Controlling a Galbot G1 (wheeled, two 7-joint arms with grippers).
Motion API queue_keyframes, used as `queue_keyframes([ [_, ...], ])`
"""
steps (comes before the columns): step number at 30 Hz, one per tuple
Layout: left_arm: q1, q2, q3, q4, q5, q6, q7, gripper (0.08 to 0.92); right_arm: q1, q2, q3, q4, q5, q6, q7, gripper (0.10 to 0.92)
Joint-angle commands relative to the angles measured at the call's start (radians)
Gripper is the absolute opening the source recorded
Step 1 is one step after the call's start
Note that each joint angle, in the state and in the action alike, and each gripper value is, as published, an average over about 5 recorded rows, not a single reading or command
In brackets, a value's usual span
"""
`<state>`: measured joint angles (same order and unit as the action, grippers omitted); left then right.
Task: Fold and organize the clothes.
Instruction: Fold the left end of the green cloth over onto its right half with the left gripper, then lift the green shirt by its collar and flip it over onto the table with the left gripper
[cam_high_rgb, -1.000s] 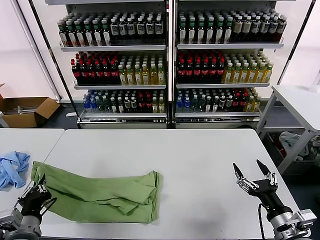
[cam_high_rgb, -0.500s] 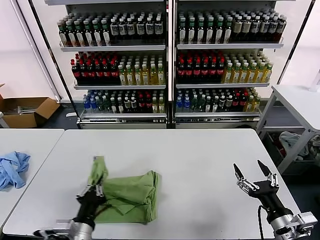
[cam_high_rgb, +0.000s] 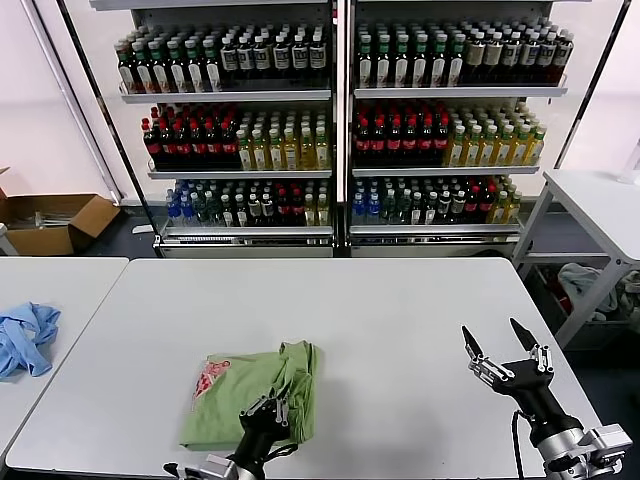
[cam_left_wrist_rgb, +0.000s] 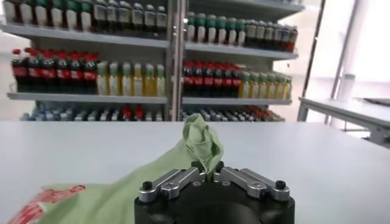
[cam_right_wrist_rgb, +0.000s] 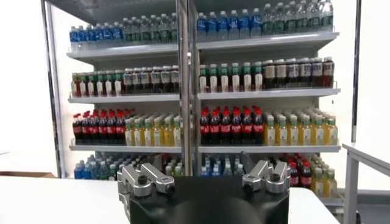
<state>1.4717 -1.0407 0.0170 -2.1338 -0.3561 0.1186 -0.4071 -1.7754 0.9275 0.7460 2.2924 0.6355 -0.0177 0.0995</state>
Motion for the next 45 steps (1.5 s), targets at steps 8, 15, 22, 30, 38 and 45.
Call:
queue_keyframes([
  [8,-0.182,-0.014,0.175,0.051,0.106,0.004,-0.03,0.307,0.003,0.007,-0.023,0.002,-0.02,0.006,0.0,0.823],
  [15,-0.145,0.026,0.087,-0.104,0.101,0.07,-0.038,0.515,0.017,0.004,-0.027,0.001,-0.018,0.005,0.002,0.823],
  [22,0.053,0.157,-0.336,-0.091,-0.096,0.093,-0.017,0.714,0.028,-0.008,-0.026,-0.009,-0.008,0.003,0.005,0.823],
  [30,0.189,0.162,-0.527,0.019,-0.226,0.037,-0.009,0.821,0.035,-0.013,-0.032,-0.013,-0.006,0.002,0.005,0.823],
  [38,0.234,0.127,-0.47,0.052,-0.257,0.039,0.043,0.823,0.033,-0.012,-0.029,-0.009,-0.007,0.0,0.005,0.823],
  [45,0.205,0.104,-0.42,0.083,-0.267,0.058,0.082,0.823,0.033,-0.008,-0.031,-0.009,-0.008,0.002,0.004,0.823],
])
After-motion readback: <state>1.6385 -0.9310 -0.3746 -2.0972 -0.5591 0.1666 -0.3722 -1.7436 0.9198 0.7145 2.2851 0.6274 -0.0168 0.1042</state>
